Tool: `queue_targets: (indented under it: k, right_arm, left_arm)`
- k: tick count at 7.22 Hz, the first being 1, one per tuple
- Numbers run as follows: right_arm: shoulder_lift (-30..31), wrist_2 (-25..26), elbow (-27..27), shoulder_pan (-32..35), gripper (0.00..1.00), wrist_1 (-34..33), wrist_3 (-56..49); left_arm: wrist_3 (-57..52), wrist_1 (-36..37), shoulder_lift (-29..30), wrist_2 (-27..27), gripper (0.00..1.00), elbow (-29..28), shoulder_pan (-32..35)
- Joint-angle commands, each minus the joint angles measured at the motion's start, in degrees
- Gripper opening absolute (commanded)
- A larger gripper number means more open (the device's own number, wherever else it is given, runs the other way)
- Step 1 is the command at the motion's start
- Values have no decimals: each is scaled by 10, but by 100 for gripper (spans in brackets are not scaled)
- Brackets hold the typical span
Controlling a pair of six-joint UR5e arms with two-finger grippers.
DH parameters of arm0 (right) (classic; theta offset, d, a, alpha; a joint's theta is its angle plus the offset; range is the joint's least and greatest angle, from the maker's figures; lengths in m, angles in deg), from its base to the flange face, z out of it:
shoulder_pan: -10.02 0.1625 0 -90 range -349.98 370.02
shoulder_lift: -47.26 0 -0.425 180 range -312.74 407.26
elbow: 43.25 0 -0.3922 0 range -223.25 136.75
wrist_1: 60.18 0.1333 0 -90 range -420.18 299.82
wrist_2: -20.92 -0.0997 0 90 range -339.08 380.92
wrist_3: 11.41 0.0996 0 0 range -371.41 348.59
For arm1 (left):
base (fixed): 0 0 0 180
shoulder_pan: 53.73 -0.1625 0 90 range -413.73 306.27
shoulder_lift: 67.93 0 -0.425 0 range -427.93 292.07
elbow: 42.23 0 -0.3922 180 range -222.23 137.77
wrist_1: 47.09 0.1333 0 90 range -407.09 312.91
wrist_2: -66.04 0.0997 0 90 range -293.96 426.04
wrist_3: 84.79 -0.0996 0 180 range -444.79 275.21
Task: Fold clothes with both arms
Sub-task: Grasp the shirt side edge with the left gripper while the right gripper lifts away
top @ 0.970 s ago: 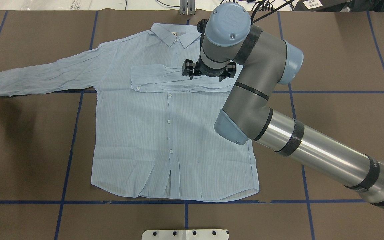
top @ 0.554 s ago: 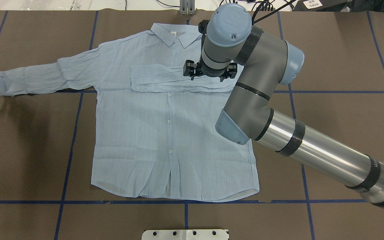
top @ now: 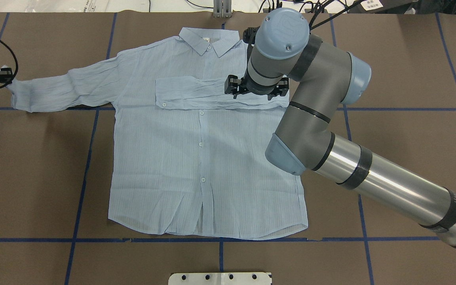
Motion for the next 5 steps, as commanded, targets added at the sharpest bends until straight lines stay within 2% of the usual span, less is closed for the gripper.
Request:
queue_targets:
  k: [1, 3, 4, 5]
  right_arm:
    - [41, -1, 13, 15, 100, -14, -62]
    - [64, -25, 15, 47, 100, -39, -132]
    - [89, -39, 27, 58, 100, -34, -141]
    - [114, -44, 45, 68, 100, -31, -167]
  left_arm:
    - [140, 127, 119, -16, 0, 16, -63]
    - [294, 127, 210, -24, 0, -9, -122]
    - [351, 120, 252, -51, 0, -30, -132]
    - [423, 100, 310, -54, 0, -73, -157]
